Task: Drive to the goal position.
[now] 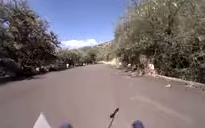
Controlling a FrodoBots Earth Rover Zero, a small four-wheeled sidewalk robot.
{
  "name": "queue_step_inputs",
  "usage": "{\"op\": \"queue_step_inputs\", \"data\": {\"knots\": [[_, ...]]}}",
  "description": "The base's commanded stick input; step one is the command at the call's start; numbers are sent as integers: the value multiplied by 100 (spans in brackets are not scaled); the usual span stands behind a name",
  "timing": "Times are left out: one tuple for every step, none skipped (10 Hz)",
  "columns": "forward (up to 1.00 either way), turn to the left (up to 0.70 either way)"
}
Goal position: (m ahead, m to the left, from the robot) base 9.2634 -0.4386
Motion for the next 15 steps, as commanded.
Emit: {"op": "queue_step_inputs", "data": {"knots": [[85,0],[85,0],[85,0],[85,0],[85,0],[85,0],[85,0],[85,0],[85,0],[85,0],[85,0],[85,0],[85,0],[85,0],[85,0]]}}
